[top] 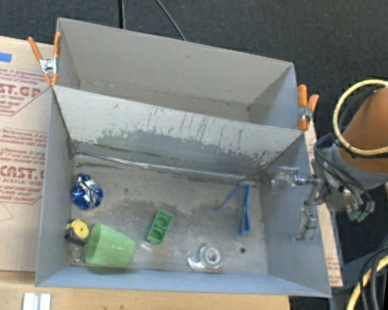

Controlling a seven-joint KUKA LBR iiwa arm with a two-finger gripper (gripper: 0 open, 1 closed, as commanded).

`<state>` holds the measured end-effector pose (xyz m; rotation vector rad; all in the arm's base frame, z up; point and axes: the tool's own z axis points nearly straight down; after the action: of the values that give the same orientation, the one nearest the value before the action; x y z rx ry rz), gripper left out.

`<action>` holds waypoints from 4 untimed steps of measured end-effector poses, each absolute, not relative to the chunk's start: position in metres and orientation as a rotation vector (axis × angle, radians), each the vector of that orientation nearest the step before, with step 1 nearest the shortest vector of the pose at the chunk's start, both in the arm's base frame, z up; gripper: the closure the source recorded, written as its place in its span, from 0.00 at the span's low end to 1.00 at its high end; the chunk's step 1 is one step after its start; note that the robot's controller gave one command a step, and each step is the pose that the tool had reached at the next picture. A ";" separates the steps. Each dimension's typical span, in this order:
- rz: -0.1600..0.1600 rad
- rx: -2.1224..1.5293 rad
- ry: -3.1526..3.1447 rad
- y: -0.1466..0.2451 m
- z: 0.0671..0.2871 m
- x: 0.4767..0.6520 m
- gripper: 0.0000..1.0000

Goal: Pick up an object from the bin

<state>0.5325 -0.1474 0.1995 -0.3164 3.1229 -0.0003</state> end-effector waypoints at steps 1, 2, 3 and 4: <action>0.005 -0.592 3.087 -0.096 0.132 0.549 0.00; 0.006 -1.268 2.875 -0.074 0.077 0.558 0.00; 0.003 -1.580 2.713 -0.112 0.070 0.554 0.00; 0.023 -1.539 2.725 -0.144 0.093 0.537 0.00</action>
Offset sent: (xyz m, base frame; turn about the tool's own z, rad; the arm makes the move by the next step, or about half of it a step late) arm 0.0171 0.0479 -0.0654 -0.1742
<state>0.5373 -0.1442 0.0925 -1.5391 2.7254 0.0228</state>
